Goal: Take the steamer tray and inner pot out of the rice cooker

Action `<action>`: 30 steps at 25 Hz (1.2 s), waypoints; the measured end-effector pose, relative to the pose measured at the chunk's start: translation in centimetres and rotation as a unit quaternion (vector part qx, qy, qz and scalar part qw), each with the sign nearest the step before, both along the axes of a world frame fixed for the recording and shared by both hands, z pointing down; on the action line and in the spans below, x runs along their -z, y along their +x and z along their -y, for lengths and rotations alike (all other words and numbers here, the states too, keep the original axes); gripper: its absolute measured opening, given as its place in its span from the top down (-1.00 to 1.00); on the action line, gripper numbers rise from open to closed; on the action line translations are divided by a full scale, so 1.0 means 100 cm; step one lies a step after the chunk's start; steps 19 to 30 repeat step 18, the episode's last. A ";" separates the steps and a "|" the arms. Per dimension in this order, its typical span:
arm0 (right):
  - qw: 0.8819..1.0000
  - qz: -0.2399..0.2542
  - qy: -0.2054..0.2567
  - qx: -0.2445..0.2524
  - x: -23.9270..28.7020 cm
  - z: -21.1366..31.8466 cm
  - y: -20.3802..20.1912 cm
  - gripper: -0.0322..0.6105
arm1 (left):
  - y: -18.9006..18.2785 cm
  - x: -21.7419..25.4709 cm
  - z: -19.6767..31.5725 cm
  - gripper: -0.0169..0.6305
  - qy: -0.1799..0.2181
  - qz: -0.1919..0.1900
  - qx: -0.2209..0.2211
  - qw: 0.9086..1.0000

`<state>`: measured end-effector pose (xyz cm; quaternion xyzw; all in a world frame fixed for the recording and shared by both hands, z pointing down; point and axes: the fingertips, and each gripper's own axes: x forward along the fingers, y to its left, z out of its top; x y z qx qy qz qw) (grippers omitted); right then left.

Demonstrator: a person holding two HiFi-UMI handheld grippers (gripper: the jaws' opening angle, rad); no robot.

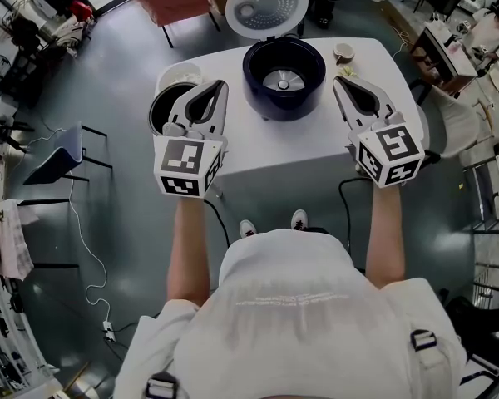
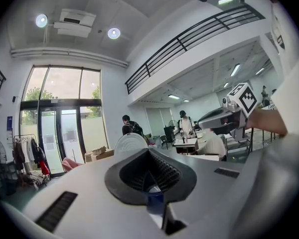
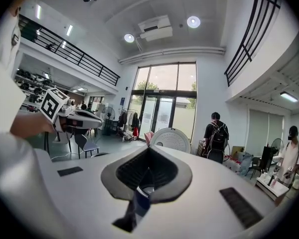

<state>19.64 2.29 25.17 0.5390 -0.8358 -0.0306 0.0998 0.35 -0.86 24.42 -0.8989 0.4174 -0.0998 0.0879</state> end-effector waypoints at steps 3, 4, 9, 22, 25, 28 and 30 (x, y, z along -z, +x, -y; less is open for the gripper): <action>1.000 0.003 0.001 0.002 -0.001 0.001 0.000 0.82 | 0.000 -0.001 0.000 0.90 -0.001 -0.001 0.000 1.000; 1.000 0.005 0.001 0.001 -0.001 0.001 0.001 0.82 | 0.001 -0.002 0.000 0.90 -0.002 -0.001 -0.001 1.000; 1.000 0.004 0.001 0.002 -0.002 0.006 -0.003 0.82 | -0.002 -0.003 0.004 0.90 -0.003 -0.002 -0.003 1.000; 1.000 0.010 0.002 0.010 -0.006 0.015 -0.017 0.82 | -0.010 -0.002 0.013 0.90 -0.002 -0.008 -0.004 1.000; 1.000 0.010 0.002 0.010 -0.006 0.015 -0.017 0.82 | -0.010 -0.002 0.013 0.90 -0.002 -0.008 -0.004 1.000; 1.000 0.010 0.002 0.010 -0.006 0.015 -0.017 0.82 | -0.010 -0.002 0.013 0.90 -0.002 -0.008 -0.004 1.000; 1.000 0.010 0.002 0.010 -0.006 0.015 -0.017 0.82 | -0.010 -0.002 0.013 0.90 -0.002 -0.008 -0.004 1.000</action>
